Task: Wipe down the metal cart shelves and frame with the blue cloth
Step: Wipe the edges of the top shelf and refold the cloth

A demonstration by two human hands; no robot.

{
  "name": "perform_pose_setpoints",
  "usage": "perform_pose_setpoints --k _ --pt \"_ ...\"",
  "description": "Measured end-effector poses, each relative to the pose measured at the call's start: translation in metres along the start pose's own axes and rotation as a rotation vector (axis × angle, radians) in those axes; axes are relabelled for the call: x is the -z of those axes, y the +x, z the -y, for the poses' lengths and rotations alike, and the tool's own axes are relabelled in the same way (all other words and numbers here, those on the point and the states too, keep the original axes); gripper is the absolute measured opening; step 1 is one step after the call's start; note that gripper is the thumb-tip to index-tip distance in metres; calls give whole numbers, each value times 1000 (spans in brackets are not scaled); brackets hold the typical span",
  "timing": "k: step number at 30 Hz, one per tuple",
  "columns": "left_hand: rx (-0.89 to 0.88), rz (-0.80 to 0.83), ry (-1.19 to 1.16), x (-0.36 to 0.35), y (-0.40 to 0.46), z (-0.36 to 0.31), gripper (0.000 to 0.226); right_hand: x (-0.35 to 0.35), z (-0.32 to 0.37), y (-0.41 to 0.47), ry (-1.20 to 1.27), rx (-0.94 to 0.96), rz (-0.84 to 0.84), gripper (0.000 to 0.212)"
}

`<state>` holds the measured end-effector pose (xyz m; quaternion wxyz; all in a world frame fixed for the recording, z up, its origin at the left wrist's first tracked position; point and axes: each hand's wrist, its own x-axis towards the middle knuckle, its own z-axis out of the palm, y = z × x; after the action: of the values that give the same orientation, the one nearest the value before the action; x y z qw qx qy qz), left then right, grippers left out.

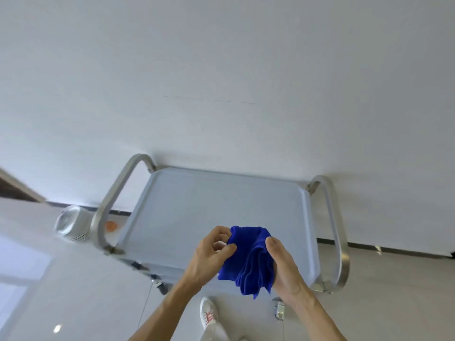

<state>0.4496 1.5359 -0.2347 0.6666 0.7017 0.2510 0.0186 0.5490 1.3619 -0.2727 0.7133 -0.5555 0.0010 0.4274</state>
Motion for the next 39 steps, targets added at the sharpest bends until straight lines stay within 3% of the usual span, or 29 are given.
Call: perform_pose_setpoints --k 4,11,23,27,31,35,39 --pt "-41 -143 48 40 -33 2 14 -43 -14 15 -204 -57 105 70" --pt "24 -399 17 132 -59 13 26 -123 -36 46 -242 -116 264 32" --pt "83 -589 -118 357 -30 59 19 -318 -71 144 -461 13 221 18" --pt "65 -555 -68 413 6 67 20 -369 -68 178 -496 65 77 16" --pt "64 -381 261 426 42 88 48 -366 -71 199 -664 25 -217 25" --pt "136 -103 279 395 61 112 59 -316 -97 192 -1008 -142 -214 38" --pt "156 -187 211 375 73 122 73 -267 -119 177 -1347 -275 -137 47"
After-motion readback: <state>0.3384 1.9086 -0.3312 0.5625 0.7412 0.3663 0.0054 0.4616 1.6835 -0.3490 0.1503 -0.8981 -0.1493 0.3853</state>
